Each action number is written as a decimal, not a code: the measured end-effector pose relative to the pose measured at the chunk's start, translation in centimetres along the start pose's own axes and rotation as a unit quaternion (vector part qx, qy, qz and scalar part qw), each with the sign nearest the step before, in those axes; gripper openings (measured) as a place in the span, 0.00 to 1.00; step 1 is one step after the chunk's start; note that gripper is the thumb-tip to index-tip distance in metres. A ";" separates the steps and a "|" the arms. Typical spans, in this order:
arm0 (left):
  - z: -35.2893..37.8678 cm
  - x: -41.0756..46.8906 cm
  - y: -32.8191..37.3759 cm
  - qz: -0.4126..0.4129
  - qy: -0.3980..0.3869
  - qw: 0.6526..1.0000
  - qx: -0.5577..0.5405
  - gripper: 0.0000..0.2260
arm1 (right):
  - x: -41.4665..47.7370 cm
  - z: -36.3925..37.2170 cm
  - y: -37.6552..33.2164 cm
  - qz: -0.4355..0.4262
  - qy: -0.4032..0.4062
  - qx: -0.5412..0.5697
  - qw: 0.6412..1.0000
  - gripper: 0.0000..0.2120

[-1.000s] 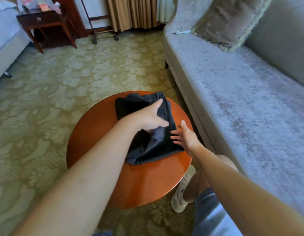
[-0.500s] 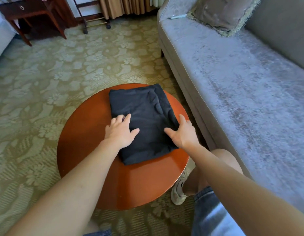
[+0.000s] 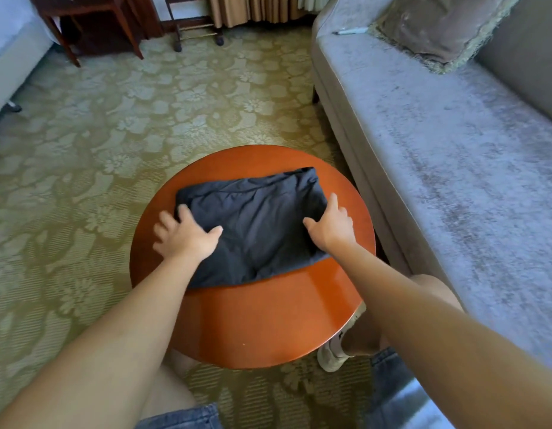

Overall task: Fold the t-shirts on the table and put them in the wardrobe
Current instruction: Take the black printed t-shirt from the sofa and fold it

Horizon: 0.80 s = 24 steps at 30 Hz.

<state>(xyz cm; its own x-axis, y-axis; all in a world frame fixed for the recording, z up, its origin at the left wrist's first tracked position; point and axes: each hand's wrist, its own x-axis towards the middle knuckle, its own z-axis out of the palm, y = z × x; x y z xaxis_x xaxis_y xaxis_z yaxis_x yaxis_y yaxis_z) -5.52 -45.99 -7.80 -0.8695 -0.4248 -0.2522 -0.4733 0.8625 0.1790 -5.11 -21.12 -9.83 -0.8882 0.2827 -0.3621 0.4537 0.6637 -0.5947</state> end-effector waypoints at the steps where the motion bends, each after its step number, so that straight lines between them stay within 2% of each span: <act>1: 0.2 0.2 -0.6 -0.044 -0.022 0.998 -0.037 0.45 | 0.4 -0.3 -0.4 0.014 -0.009 0.024 1.000 0.38; 4: 0.6 1.0 -1.6 -0.103 -0.038 0.986 -0.128 0.49 | 2.4 -1.4 -1.7 0.070 -0.049 0.062 0.994 0.38; 6: 0.3 1.5 -1.9 -0.118 -0.056 0.974 -0.184 0.48 | 3.3 -1.9 -2.4 0.099 -0.077 0.057 0.990 0.41; 8: 0.2 1.7 -2.0 -0.110 -0.079 0.972 -0.190 0.45 | 3.6 -1.9 -3.0 0.102 -0.093 0.039 0.990 0.41; 14: -0.2 1.3 -2.2 -0.026 -0.086 0.979 -0.182 0.42 | 2.4 -0.7 -2.5 0.035 -0.096 0.040 0.994 0.29; 16: -0.3 0.7 -1.7 0.004 -0.081 0.982 -0.171 0.39 | 1.4 -1.0 -1.3 0.016 -0.101 0.046 0.994 0.30; 20: -1.5 -0.5 -0.5 0.068 -0.072 0.979 -0.179 0.37 | -0.7 -2.6 0.3 -0.008 -0.100 0.062 0.993 0.43; 24: -3.0 -1.2 1.1 0.125 -0.065 0.964 -0.225 0.33 | -1.3 -4.9 1.2 -0.053 -0.083 0.077 0.992 0.39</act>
<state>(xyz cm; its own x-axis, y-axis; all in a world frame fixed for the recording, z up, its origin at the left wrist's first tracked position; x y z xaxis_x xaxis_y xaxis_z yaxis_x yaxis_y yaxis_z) -5.40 -45.31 -4.47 -0.9531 -0.1568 -0.2589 -0.2906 0.7138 0.6373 -3.75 -17.35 -6.56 -0.9135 0.0908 -0.3966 0.3748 0.5672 -0.7334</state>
